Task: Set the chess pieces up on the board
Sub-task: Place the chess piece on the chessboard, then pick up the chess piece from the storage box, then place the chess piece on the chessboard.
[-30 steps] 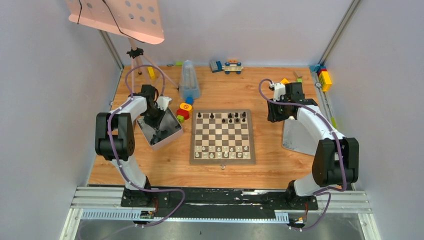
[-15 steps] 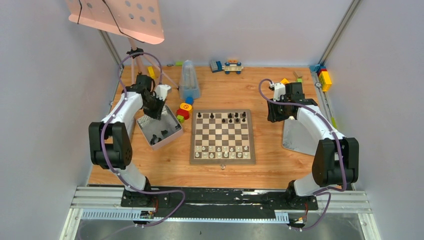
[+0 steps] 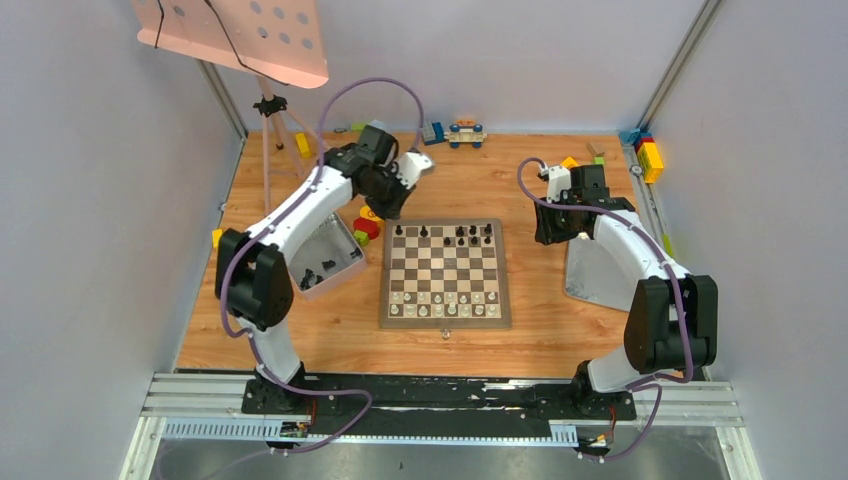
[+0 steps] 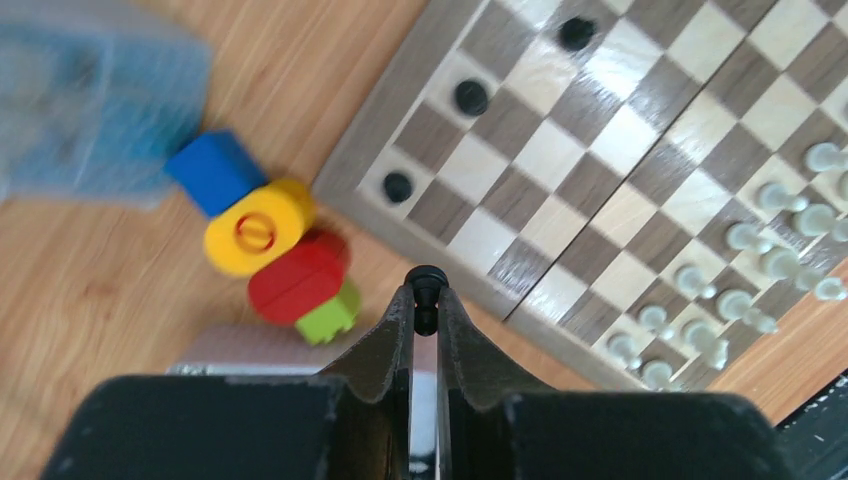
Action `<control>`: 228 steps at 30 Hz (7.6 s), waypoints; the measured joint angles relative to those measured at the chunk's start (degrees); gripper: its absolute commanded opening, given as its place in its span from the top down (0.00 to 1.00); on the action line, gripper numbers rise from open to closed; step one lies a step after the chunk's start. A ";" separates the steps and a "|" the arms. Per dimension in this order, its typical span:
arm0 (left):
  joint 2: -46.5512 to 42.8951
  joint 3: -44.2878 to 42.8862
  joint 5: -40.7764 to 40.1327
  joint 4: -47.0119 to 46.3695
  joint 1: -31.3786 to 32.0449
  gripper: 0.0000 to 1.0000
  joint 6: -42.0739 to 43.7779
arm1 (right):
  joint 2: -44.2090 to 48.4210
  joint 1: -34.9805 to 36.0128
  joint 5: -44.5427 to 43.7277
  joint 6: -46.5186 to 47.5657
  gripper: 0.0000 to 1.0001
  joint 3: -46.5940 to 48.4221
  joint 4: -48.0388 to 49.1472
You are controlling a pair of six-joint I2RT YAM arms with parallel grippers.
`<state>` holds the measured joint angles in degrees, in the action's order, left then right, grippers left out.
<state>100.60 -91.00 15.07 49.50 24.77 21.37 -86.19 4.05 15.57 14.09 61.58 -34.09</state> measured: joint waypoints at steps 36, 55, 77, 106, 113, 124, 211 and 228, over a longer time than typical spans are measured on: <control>26.38 -18.25 -2.71 5.01 13.64 0.88 -0.94 | 0.00 0.00 0.00 0.17 0.68 0.00 -0.81; 28.35 -20.50 -3.39 5.60 13.92 0.80 -0.92 | 0.00 0.00 0.00 0.55 0.68 0.00 -0.83; 28.30 -21.22 -4.50 7.37 14.80 0.59 -0.85 | -0.44 0.00 0.00 0.57 0.68 0.00 -0.87; -7.19 21.66 -11.30 1.22 -14.62 0.39 -0.22 | -1.05 0.00 0.46 0.59 0.68 0.00 -1.20; -7.80 27.61 -11.15 -2.34 -15.91 0.40 0.37 | -2.29 0.00 1.40 0.59 0.68 0.00 -1.20; -2.32 27.96 -12.07 -8.15 -16.06 0.54 1.16 | -3.30 0.00 1.51 0.61 0.68 0.00 -1.20; -16.94 20.13 5.29 -17.62 6.69 0.81 -3.19 | -27.30 22.77 53.16 -32.24 0.60 27.06 13.99; -17.00 20.46 5.09 -17.53 7.13 0.81 -3.15 | -28.61 23.52 53.29 -32.74 0.77 28.50 14.78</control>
<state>83.59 -70.54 20.16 31.97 31.90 18.22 -114.80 27.57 68.86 -18.65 90.08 -19.31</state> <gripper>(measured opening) 0.271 0.258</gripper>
